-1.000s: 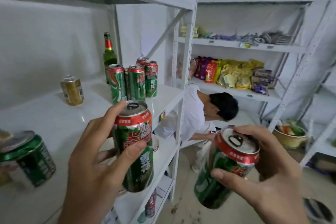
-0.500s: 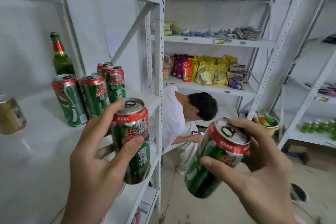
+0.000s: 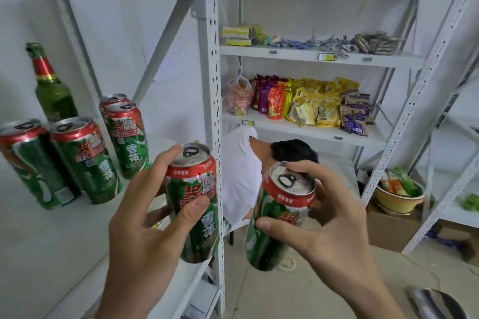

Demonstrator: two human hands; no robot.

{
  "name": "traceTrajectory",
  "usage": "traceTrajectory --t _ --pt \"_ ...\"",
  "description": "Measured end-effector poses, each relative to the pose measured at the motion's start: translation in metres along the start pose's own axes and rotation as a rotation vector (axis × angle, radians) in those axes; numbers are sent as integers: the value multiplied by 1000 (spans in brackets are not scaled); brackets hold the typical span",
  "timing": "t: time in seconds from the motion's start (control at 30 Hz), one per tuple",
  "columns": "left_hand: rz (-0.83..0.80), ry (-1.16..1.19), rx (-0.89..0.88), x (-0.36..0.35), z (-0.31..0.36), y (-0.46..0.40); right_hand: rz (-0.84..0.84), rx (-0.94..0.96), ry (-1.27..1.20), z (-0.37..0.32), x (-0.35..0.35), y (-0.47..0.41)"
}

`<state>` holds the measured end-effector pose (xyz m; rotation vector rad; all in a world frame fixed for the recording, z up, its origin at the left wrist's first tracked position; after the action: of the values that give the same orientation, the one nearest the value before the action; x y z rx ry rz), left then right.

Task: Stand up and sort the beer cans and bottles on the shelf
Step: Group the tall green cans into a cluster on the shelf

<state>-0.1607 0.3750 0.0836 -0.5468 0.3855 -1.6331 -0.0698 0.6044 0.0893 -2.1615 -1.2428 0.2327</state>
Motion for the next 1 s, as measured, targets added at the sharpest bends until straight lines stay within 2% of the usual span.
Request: traceTrajectory --t 0.43,0.63,0.73,0.9,1.0 --pt "106 -59 -25 -21 -54 -77 -159 -4 -124 82 -60 -115" --pt "222 -158 24 -16 -64 -97 -317 43 -244 104 -109 -166" --pt "334 -282 59 -6 -60 -97 -443 73 -338 107 -139 -188" --pt "636 -371 96 22 -49 -75 -630 91 -493 107 -190 -203" --pt "738 -458 108 40 -40 -54 -685 122 -522 106 -215 -200"
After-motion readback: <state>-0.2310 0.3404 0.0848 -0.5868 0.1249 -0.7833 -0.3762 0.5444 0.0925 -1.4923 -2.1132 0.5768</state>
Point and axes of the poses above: each hand's wrist, its own y-axis away from the middle knuckle, its own x-axis out of the back of the hand, z = x × y, the point moved 7 cm from there along -y, towards the middle knuckle, and after that the axes turned 4 degrees about x, right-handed, at the moved point
